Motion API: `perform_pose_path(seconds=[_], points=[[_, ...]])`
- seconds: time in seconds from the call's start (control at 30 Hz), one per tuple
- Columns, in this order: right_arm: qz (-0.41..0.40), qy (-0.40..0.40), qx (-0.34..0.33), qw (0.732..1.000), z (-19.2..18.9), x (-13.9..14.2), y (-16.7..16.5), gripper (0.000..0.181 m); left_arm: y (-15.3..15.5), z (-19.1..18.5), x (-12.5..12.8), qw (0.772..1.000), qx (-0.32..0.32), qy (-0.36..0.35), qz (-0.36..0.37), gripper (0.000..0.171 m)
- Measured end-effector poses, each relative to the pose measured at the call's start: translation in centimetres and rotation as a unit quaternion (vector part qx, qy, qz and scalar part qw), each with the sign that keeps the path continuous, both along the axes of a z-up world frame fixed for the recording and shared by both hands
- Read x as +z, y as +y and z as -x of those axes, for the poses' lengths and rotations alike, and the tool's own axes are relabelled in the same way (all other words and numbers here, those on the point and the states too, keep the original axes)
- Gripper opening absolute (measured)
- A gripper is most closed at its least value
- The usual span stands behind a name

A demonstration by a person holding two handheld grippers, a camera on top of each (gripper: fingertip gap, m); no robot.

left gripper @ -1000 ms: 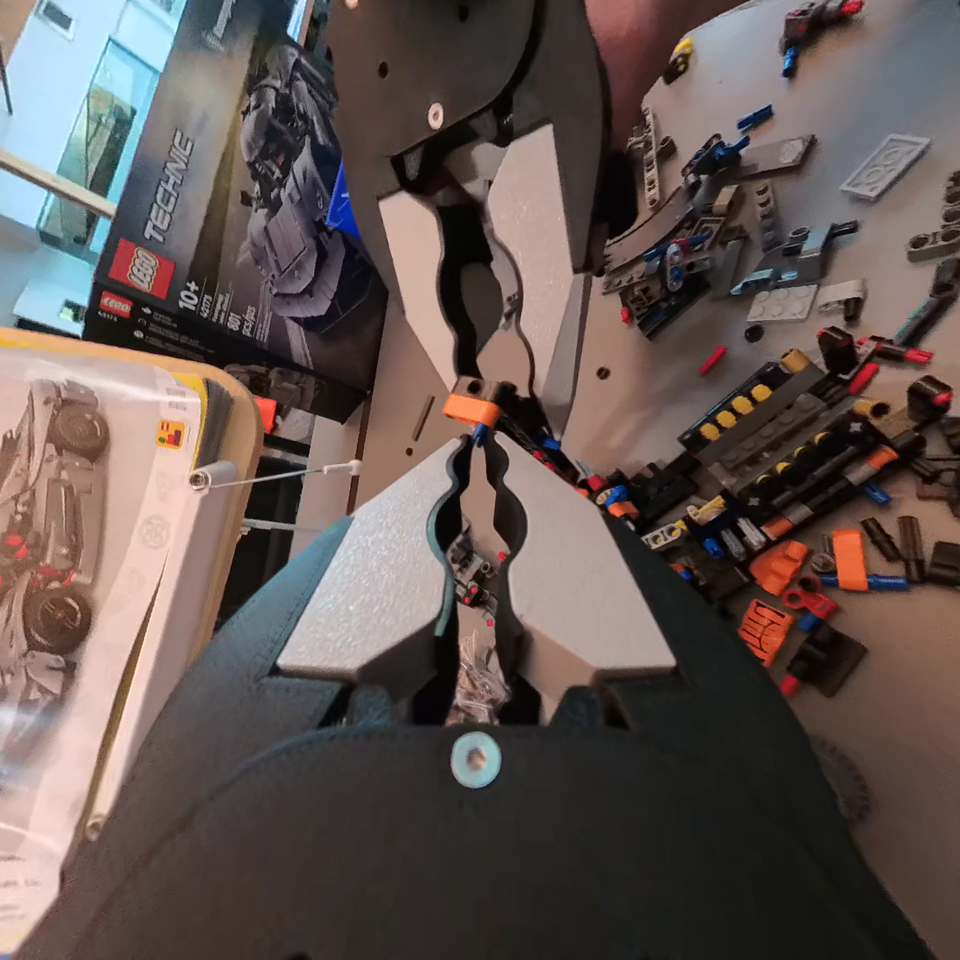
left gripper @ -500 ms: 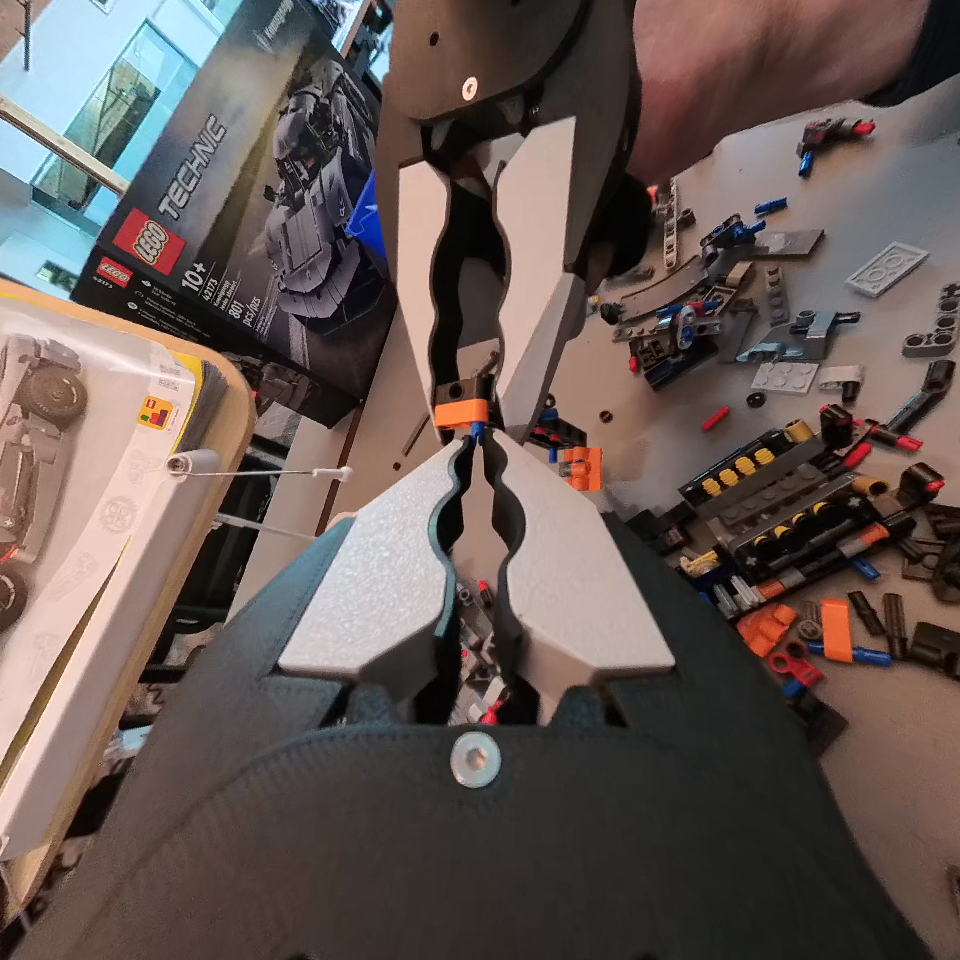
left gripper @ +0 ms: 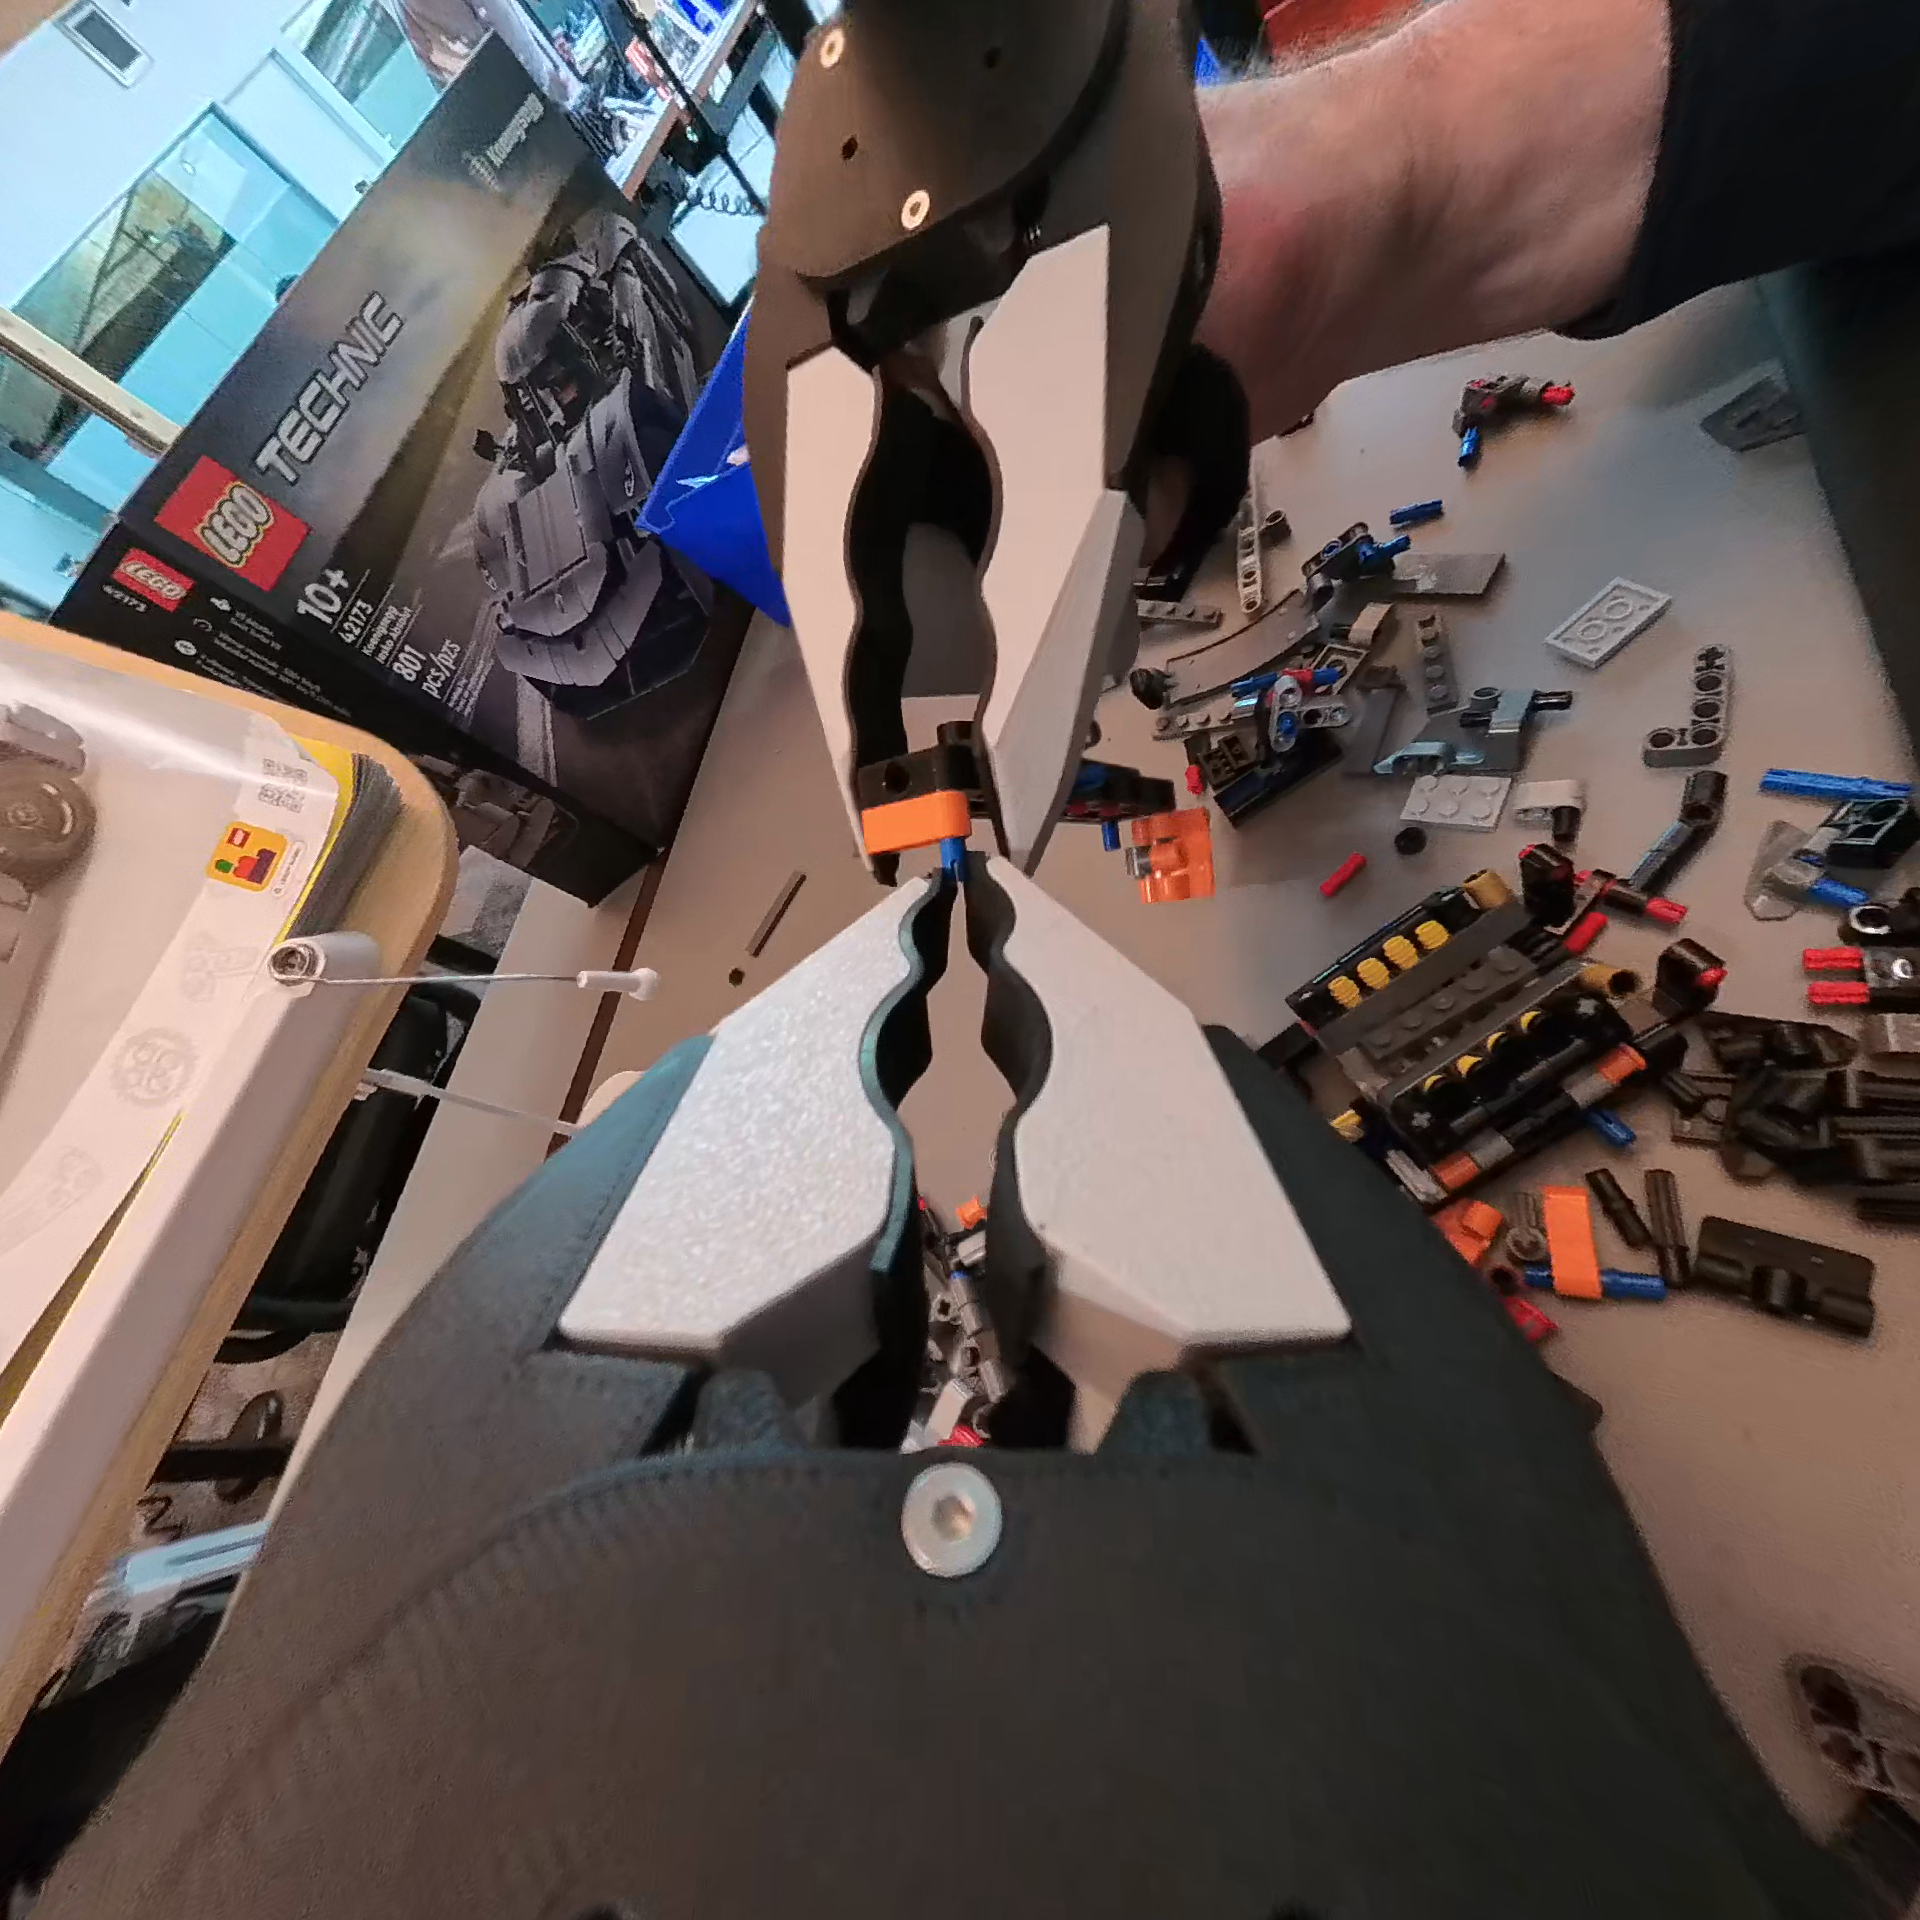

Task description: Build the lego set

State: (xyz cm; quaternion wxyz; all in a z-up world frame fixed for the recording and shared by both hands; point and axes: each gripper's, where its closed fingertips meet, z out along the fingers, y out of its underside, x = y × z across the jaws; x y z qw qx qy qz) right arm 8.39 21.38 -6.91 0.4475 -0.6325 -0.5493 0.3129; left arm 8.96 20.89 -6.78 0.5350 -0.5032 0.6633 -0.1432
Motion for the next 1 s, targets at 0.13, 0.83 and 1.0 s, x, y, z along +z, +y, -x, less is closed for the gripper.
perform_pose_path(seconds=[0.13, 0.83, 1.0], points=[[0.003, 0.006, 0.004, 1.000, 0.1, 0.2, -0.3, 0.024, -0.2, 0.1, 0.1, 1.000, -0.006, 0.001, 0.000, 0.000], [0.048, 0.024, -0.006, 0.999, -0.4, -0.2, -0.2, 0.023, -0.5, 0.0, 0.6, 0.999, -0.004, 0.031, -0.045, 0.016], [0.037, 0.031, -0.003, 0.999, -0.5, 0.4, -0.4, 0.024, 0.2, -0.2, -0.9, 0.998, 0.013, 0.050, -0.041, 0.013]])
